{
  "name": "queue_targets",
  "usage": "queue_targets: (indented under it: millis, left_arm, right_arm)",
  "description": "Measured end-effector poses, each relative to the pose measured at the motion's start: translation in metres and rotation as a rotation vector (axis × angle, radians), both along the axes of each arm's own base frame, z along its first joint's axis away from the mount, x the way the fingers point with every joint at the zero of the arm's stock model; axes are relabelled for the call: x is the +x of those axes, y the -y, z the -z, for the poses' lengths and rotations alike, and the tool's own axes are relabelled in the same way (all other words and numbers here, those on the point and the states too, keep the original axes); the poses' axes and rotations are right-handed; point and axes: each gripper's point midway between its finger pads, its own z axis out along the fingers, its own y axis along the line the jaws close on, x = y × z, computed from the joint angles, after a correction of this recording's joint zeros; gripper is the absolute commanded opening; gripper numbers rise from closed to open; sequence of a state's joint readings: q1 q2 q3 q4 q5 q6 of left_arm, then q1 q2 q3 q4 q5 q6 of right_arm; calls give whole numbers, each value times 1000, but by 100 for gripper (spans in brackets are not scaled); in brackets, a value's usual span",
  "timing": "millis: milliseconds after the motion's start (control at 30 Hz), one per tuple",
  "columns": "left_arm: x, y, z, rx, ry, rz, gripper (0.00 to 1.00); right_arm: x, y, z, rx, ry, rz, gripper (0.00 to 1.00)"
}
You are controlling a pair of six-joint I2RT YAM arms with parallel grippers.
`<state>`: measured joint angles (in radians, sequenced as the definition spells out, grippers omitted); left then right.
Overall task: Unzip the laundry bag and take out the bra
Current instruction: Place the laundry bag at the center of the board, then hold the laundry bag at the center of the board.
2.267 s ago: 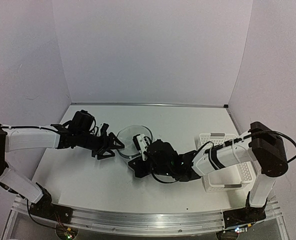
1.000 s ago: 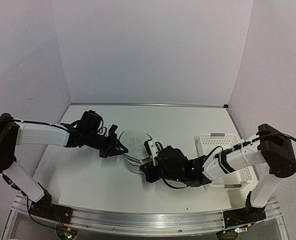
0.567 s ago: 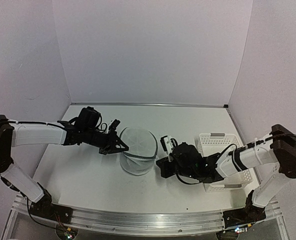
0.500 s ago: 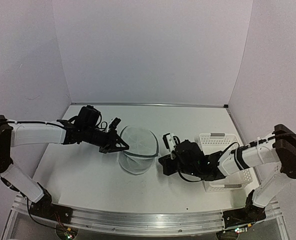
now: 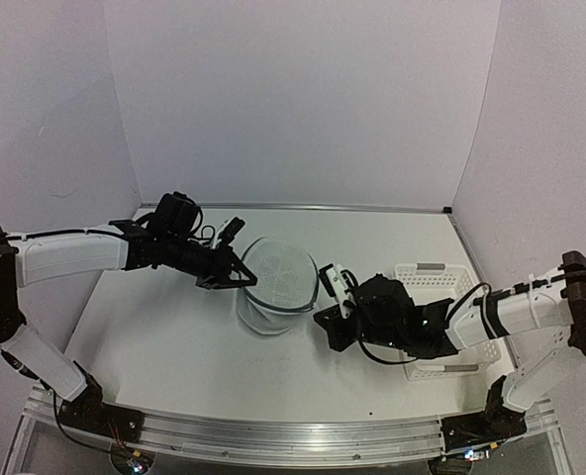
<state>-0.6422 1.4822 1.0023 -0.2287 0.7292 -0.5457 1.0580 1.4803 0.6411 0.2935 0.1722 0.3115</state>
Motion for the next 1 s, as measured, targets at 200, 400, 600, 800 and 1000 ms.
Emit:
queue_targets:
  millis: [200, 400, 600, 800, 1000]
  left_arm:
    - [20, 0, 5, 56, 9, -38, 23]
    - [52, -11, 1, 120, 51, -128, 48]
    - [64, -25, 3, 183, 71, -204, 68]
    - [55, -43, -17, 196, 107, -267, 76]
    - [34, -59, -39, 145, 123, -305, 78]
  right_arm:
    - [-20, -10, 5, 0, -14, -50, 0]
    - [-30, -26, 18, 33, -72, -73, 0]
    - [-32, -58, 29, 69, -155, -106, 0]
    - [-38, -95, 14, 148, -186, -172, 0]
    - [-41, -118, 0, 201, -190, -210, 0]
